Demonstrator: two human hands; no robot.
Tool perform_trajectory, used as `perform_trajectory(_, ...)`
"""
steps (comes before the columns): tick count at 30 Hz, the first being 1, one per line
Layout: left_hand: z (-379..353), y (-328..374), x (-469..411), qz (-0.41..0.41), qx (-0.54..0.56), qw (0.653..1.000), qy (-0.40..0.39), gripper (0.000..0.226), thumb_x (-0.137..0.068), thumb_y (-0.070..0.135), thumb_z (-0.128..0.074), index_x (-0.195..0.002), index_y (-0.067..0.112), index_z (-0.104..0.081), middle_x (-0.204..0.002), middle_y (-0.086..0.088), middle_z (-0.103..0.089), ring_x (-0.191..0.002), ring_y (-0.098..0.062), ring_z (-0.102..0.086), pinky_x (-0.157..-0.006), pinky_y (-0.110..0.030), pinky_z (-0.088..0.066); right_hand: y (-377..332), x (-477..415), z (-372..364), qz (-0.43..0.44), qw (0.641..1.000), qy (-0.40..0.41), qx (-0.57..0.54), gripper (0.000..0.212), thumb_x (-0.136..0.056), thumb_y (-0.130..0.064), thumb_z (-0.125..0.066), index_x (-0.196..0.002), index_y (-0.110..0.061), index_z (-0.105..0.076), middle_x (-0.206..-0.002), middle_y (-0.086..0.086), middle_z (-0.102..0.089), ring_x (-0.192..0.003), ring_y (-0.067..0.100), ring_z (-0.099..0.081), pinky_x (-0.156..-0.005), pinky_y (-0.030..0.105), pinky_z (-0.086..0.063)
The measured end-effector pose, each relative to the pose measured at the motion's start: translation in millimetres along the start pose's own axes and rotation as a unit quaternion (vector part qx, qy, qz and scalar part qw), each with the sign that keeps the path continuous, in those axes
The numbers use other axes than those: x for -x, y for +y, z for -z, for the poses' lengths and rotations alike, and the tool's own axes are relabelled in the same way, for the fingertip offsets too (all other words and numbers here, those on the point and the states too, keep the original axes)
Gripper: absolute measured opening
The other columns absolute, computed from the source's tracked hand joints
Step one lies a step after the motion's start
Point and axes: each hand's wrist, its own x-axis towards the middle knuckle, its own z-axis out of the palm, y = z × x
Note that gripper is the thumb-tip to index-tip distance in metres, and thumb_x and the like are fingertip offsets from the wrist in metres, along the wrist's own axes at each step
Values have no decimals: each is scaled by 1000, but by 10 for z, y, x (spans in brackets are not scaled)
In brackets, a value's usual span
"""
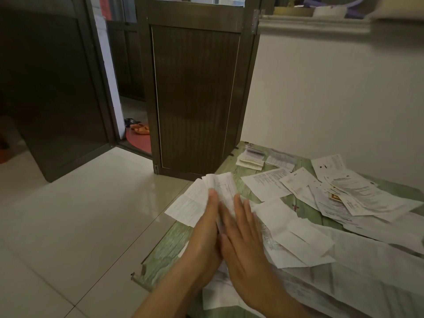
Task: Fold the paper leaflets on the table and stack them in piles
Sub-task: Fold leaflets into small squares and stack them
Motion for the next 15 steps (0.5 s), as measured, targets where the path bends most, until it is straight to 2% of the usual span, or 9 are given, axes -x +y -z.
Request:
perform_trajectory(1, 0, -4, 0, -2, -23, 1000, 4, 32, -95, 36, -43, -110, 16, -62, -99, -2, -73, -94, -16, -69, -96, -39, -48, -10, -7, 7, 28, 999, 29, 24, 49, -99, -52, -5, -146, -42, 4, -158, -11, 4, -144, 9, 6, -115, 28, 2)
perform_trajectory(3, 7, 16, 12, 2, -45, 999, 9, 20, -95, 20, -47, -103, 13, -64, -94, -5, -74, -90, -18, -70, -92, -38, -50, -77, -31, 69, 0, 995, 46, -86, 42, -100, -43, -25, -142, -40, -23, -155, -16, -15, -143, 1, -9, -115, 20, -9)
perform_trajectory(5, 35, 53, 7, 8, -42, 999, 7, 18, -96, 17, -45, -98, 14, -63, -90, -6, -74, -84, -19, -71, -83, -36, -54, -87, -84, 187, -113, 958, 72, -252, 34, -94, -35, -41, -127, -45, -39, -145, -22, -32, -134, -7, -27, -105, 8, -26)
perform_trajectory(6, 53, 82, 8, 13, -49, 999, 5, 19, -97, 19, -44, -96, 15, -62, -87, -5, -75, -79, -18, -72, -79, -35, -54, -77, -102, 256, -168, 931, 89, -311, 32, -94, -30, -50, -122, -43, -43, -137, -21, -42, -125, -6, -40, -95, 7, -37)
perform_trajectory(7, 63, 106, 12, 20, -67, 998, 2, 19, -98, 20, -44, -95, 16, -62, -83, -4, -75, -76, -17, -72, -76, -34, -55, -44, -114, 297, -212, 906, 99, -352, 34, -92, -23, -57, -120, -40, -45, -128, -18, -50, -114, -2, -52, -84, 9, -46)
perform_trajectory(9, 103, 118, -3, 26, -123, 992, -10, 18, -97, 25, -44, -95, 19, -61, -81, -1, -75, -76, -16, -72, -76, -34, -55, 20, -156, 412, -278, 869, 49, -406, 34, -87, -13, -62, -115, -31, -51, -110, -10, -63, -94, 7, -65, -69, 17, -54)
perform_trajectory(11, 140, 107, -24, 30, -178, 984, -10, 17, -97, 32, -45, -95, 24, -60, -83, 2, -74, -82, -18, -70, -81, -37, -55, 49, -179, 492, -310, 848, -27, -429, 20, -87, -14, -61, -104, -24, -60, -95, -3, -72, -85, 15, -70, -68, 28, -58)
perform_trajectory(12, 153, 106, -31, 32, -199, 979, -11, 17, -96, 35, -45, -95, 26, -59, -84, 3, -73, -84, -18, -69, -82, -37, -55, 57, -177, 517, -317, 849, -46, -420, 15, -87, -16, -61, -99, -22, -63, -92, 1, -73, -84, 20, -70, -70, 36, -59)
perform_trajectory(15, 203, 121, -43, 25, -264, 964, -29, 13, -96, 34, -46, -99, 28, -58, -85, 6, -72, -83, -15, -70, -78, -33, -57, 35, -177, 530, -321, 860, -46, -393, 11, -88, -19, -60, -97, -15, -65, -90, 10, -72, -83, 28, -69, -75, 43, -56)
